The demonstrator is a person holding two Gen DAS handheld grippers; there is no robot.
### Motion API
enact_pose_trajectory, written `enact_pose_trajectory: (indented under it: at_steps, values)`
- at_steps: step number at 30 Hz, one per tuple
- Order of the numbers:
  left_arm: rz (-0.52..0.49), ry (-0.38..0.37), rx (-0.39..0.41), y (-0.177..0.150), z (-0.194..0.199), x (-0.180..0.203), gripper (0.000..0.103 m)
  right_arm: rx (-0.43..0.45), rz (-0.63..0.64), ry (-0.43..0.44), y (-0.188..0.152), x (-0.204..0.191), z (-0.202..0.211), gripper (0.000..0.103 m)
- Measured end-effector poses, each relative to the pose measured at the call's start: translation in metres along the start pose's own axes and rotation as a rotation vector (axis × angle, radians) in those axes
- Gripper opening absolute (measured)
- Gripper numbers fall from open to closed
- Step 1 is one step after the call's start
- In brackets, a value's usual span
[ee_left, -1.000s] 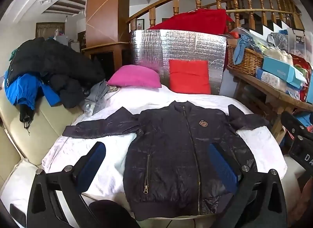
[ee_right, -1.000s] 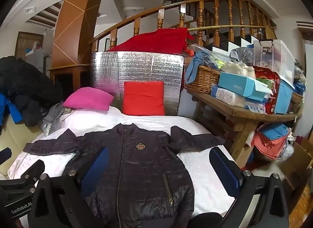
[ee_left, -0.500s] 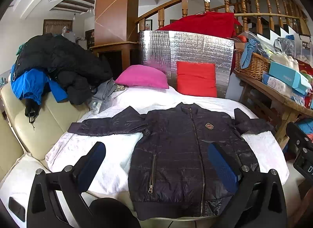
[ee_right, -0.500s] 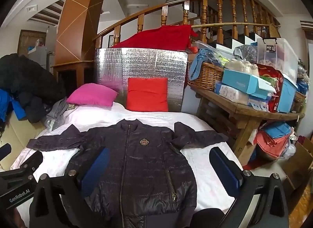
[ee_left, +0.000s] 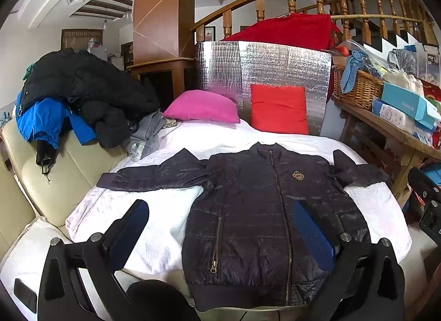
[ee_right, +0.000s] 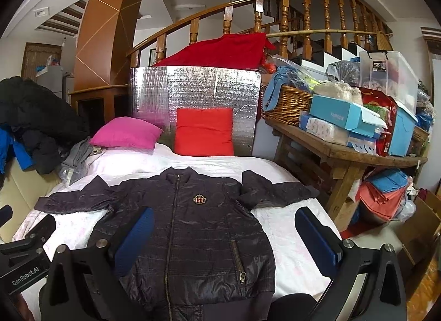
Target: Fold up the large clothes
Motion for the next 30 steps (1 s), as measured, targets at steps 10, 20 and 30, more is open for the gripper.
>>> enact_pose_trajectory:
  at_steps: [10, 20, 30]
  values:
    - [-0.012, 0.002, -0.013, -0.003, -0.011, 0.012, 0.103, -0.022, -0.006, -0.015, -0.004, 0.01, -0.012, 0.103]
    - [-0.025, 0.002, -0.037, -0.005, -0.028, 0.029, 0.103, -0.055, -0.01, -0.027, -0.009, 0.022, -0.033, 0.103]
    - [-0.05, 0.034, -0.061, 0.002, -0.069, 0.056, 0.103, -0.104, -0.016, -0.041, -0.015, 0.042, -0.075, 0.103]
Point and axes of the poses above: each gripper's, at about its wrist camera, not at the fingertips, and z roughly against the way its jaws point, x to its right, y to its top, the point moved 9 cm from there along -z, roughly the way its jaws point, and after that the axes turned 15 degrees about y, right-handed, at the moved point
